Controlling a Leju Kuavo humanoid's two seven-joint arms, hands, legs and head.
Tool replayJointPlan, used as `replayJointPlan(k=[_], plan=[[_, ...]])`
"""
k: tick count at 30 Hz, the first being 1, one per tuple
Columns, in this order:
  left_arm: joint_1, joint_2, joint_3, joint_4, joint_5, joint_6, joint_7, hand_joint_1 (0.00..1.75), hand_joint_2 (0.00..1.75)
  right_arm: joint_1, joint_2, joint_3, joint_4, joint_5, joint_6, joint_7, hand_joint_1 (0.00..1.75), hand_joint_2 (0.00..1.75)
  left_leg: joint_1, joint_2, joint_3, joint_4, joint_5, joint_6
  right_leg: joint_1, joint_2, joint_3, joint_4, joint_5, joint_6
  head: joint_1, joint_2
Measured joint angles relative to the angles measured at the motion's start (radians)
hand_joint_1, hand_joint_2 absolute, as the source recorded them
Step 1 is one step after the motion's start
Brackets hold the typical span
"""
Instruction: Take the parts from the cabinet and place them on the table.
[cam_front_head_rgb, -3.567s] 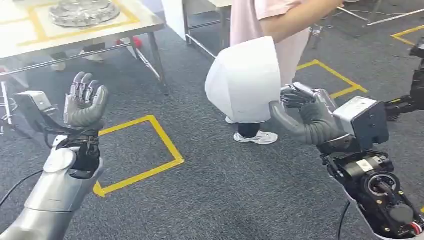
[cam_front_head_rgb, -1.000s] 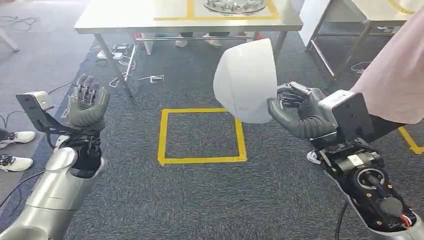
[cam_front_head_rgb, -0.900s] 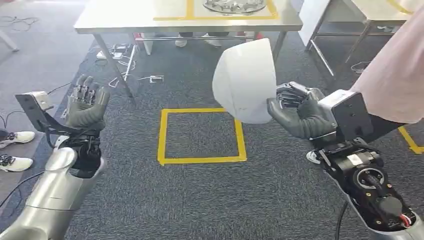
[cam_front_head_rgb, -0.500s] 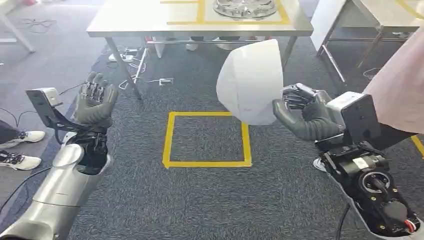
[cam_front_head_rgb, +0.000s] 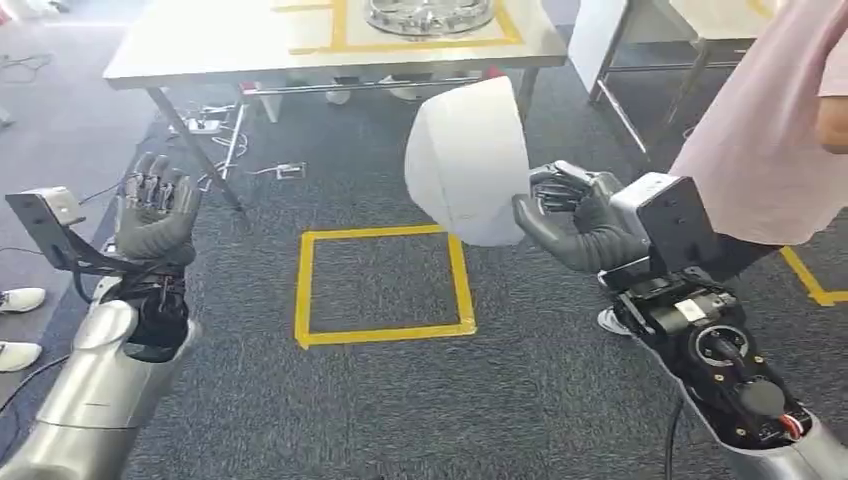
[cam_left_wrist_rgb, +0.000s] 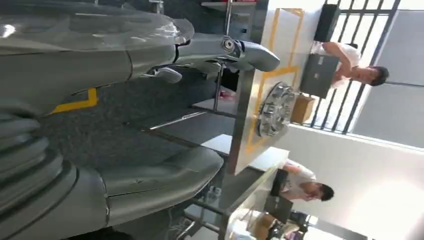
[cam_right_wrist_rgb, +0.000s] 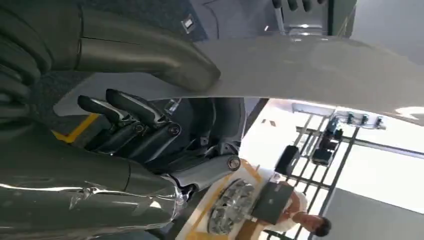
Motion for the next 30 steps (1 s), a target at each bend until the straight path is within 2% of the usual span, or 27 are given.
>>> replayJointPlan(k=[1,2,3,4,5,6,7,8,9,10,11,12,14,15,16,17,18,19,20,21,22,24,25,26,27,28,30], plan=[[-0.002,0.0,-0.001,0.0,0.002,0.0,0.0,0.0,1.75,-0.001,0.0,0.0,-0.001,0.0,0.0,0.002,1.75,1.75,-0.004,-0.001,0.006,-0.024,-0.004,0.0,0.001,0.002,-0.005,0.001,-0.002,0.004,0.002,0.0],[-0.003,0.0,-0.001,0.0,0.002,-0.001,0.0,0.0,1.75,0.001,0.0,0.0,-0.001,0.0,0.0,0.003,1.75,1.75,-0.006,0.0,0.005,-0.021,-0.006,-0.001,0.0,0.001,-0.005,-0.001,-0.003,0.01,-0.003,0.0],[-0.002,0.0,-0.001,0.0,0.002,-0.001,0.0,0.0,1.75,0.002,0.0,0.0,0.0,0.0,0.0,0.003,1.75,1.75,-0.008,-0.002,0.005,-0.022,-0.012,0.002,-0.003,0.0,-0.002,-0.006,-0.006,0.014,0.0,0.0],[-0.002,0.0,-0.001,0.0,0.002,-0.001,0.0,0.0,1.75,0.001,0.0,0.0,-0.001,0.0,0.0,0.003,1.75,1.75,-0.007,-0.002,0.009,-0.026,-0.013,0.005,-0.002,0.0,0.004,-0.011,-0.007,0.018,0.0,0.0],[-0.003,-0.002,-0.001,0.0,0.002,-0.001,0.0,0.0,1.75,0.001,0.0,-0.001,-0.004,0.0,0.0,0.003,1.75,1.75,0.005,-0.001,0.023,-0.039,-0.013,0.008,-0.002,-0.001,0.001,-0.008,-0.017,0.025,0.0,0.0],[-0.003,-0.001,-0.001,0.0,0.002,-0.001,0.0,0.0,1.75,0.0,0.0,-0.002,-0.004,0.0,0.0,0.002,1.75,1.75,0.004,-0.001,0.034,-0.041,-0.019,0.016,0.0,-0.003,-0.007,0.027,-0.035,0.028,0.009,0.0],[-0.005,-0.001,-0.001,0.0,0.002,-0.001,0.0,0.0,1.75,-0.001,0.0,-0.003,-0.004,0.0,0.0,0.002,1.75,1.75,0.004,-0.001,0.04,-0.041,-0.023,0.021,-0.001,-0.003,-0.038,0.097,-0.065,0.03,0.017,0.0],[-0.005,-0.001,-0.001,0.0,0.002,-0.001,0.0,0.0,1.75,0.001,0.0,-0.003,-0.003,0.0,0.0,0.003,1.75,1.75,0.004,-0.001,0.044,-0.041,-0.026,0.024,-0.002,-0.003,-0.087,0.191,-0.1,0.033,0.026,0.0],[-0.004,-0.002,-0.001,0.0,0.002,-0.001,0.0,0.0,1.75,0.004,0.0,-0.002,-0.003,0.0,0.0,0.003,1.75,1.75,0.003,-0.001,0.045,-0.041,-0.03,0.026,-0.002,-0.003,-0.137,0.276,-0.127,0.035,0.028,0.0],[-0.003,-0.002,-0.002,0.0,0.002,-0.001,0.0,0.0,1.75,0.004,0.0,-0.001,-0.003,-0.001,0.0,0.003,1.75,1.75,0.002,-0.002,0.047,-0.04,-0.033,0.026,-0.002,-0.003,-0.175,0.329,-0.135,0.038,0.03,0.0],[-0.001,-0.002,-0.003,0.0,0.002,0.0,0.0,0.0,1.75,0.005,0.0,-0.002,-0.001,-0.002,0.0,0.003,1.75,1.75,0.002,-0.004,0.05,-0.038,-0.037,0.025,-0.002,-0.003,-0.19,0.333,-0.115,0.038,0.034,0.0],[0.001,-0.001,-0.003,0.0,0.002,0.001,0.0,0.0,1.75,0.005,0.0,-0.002,-0.001,-0.003,0.0,0.003,1.75,1.75,0.002,-0.005,0.056,-0.036,-0.043,0.023,-0.002,-0.003,-0.177,0.28,-0.067,0.036,0.04,0.0],[0.001,-0.001,-0.003,0.0,0.002,0.002,0.0,0.0,1.75,0.003,0.0,-0.002,-0.001,-0.005,0.002,0.001,1.75,1.75,0.002,-0.008,0.07,-0.029,-0.057,0.018,-0.001,-0.003,-0.105,0.095,0.047,0.029,0.051,0.0],[0.001,-0.001,-0.003,0.0,0.002,0.002,0.0,0.0,1.75,0.003,0.0,-0.002,0.0,-0.006,0.002,0.001,1.75,1.75,0.002,-0.008,0.074,-0.027,-0.063,0.014,-0.001,-0.003,-0.079,0.029,0.065,0.024,0.057,0.0],[0.0,-0.001,-0.003,0.0,0.001,0.003,0.0,0.0,1.75,0.002,0.0,-0.002,0.001,-0.006,0.002,0.0,1.75,1.75,-0.005,-0.009,0.069,-0.023,-0.065,0.01,0.005,-0.002,-0.059,0.017,0.054,0.022,0.056,0.0],[0.001,-0.001,-0.003,0.0,0.001,0.005,0.0,0.0,1.75,0.0,0.0,-0.001,0.001,-0.007,0.003,-0.001,1.75,1.75,-0.005,-0.01,0.062,-0.02,-0.064,0.007,0.005,-0.002,-0.055,0.004,0.045,0.015,0.057,0.0],[0.003,-0.001,-0.003,0.0,0.001,0.006,0.0,0.0,1.75,0.001,0.0,-0.001,0.001,-0.007,0.004,-0.001,1.75,1.75,-0.003,-0.01,0.061,-0.022,-0.062,0.003,0.007,-0.001,-0.059,0.007,0.046,0.014,0.048,0.0],[0.004,-0.001,-0.004,-0.001,0.001,0.008,0.0,0.0,1.75,0.001,0.0,0.0,0.001,-0.007,0.005,-0.001,1.75,1.75,-0.003,-0.01,0.063,-0.027,-0.061,-0.002,0.008,-0.001,-0.058,0.007,0.044,0.008,0.046,0.0],[0.005,-0.001,-0.005,-0.003,0.001,0.008,0.0,0.0,1.75,0.0,0.0,-0.001,0.001,-0.007,0.005,-0.002,1.75,1.75,-0.01,-0.011,0.068,-0.025,-0.066,-0.008,-0.003,-0.002,-0.046,-0.006,0.047,0.003,0.046,0.0],[0.005,-0.001,-0.005,-0.003,0.001,0.01,0.0,0.0,1.75,0.0,0.0,-0.002,0.001,-0.007,0.005,-0.002,1.75,1.75,-0.005,-0.008,0.065,-0.008,-0.079,-0.013,-0.005,-0.001,-0.035,-0.014,0.048,-0.001,0.047,0.0],[0.002,0.0,-0.005,-0.003,0.001,0.009,0.0,0.0,1.75,-0.002,0.0,-0.002,0.001,-0.007,0.005,-0.002,1.75,1.75,-0.005,-0.006,0.037,0.043,-0.103,-0.018,-0.008,-0.004,-0.031,-0.015,0.046,-0.008,0.038,0.0],[0.005,0.001,-0.005,-0.003,0.001,0.009,0.0,0.0,1.75,-0.002,0.001,0.0,0.001,-0.007,0.005,-0.003,1.75,1.75,0.001,-0.006,-0.064,0.216,-0.166,-0.028,-0.008,-0.004,-0.029,-0.016,0.042,-0.013,0.022,0.0],[0.008,0.002,-0.005,-0.003,0.001,0.009,0.0,0.0,1.75,-0.002,0.001,0.001,0.002,-0.007,0.006,-0.003,1.75,1.75,0.004,-0.005,-0.112,0.287,-0.182,-0.032,-0.008,-0.004,-0.028,-0.015,0.039,-0.014,0.016,0.0],[0.012,0.002,-0.005,-0.003,0.001,0.009,0.0,0.0,1.75,-0.001,0.001,0.0,0.002,-0.007,0.006,-0.003,1.75,1.75,0.007,-0.004,-0.138,0.311,-0.171,-0.034,-0.009,-0.004,-0.026,-0.015,0.037,-0.013,0.013,0.0],[0.014,0.003,-0.005,-0.003,0.001,0.009,0.0,0.0,1.75,0.0,0.001,0.002,0.003,-0.007,0.006,-0.002,1.75,1.75,0.009,-0.004,-0.132,0.278,-0.136,-0.035,-0.01,-0.003,-0.022,-0.015,0.033,-0.011,0.01,0.0],[0.013,0.003,-0.005,-0.003,0.001,0.009,0.0,0.0,1.75,0.0,0.001,0.002,0.003,-0.007,0.007,-0.002,1.75,1.75,0.011,-0.003,-0.102,0.206,-0.087,-0.035,-0.011,-0.003,-0.015,-0.015,0.028,-0.009,0.006,0.0],[0.012,0.003,-0.005,-0.003,0.001,0.009,0.0,0.0,1.75,0.0,0.001,0.002,0.003,-0.007,0.006,-0.002,1.75,1.75,0.014,0.003,-0.011,0.015,0.009,-0.035,-0.013,-0.003,0.0,-0.015,0.014,0.002,-0.002,0.0]])
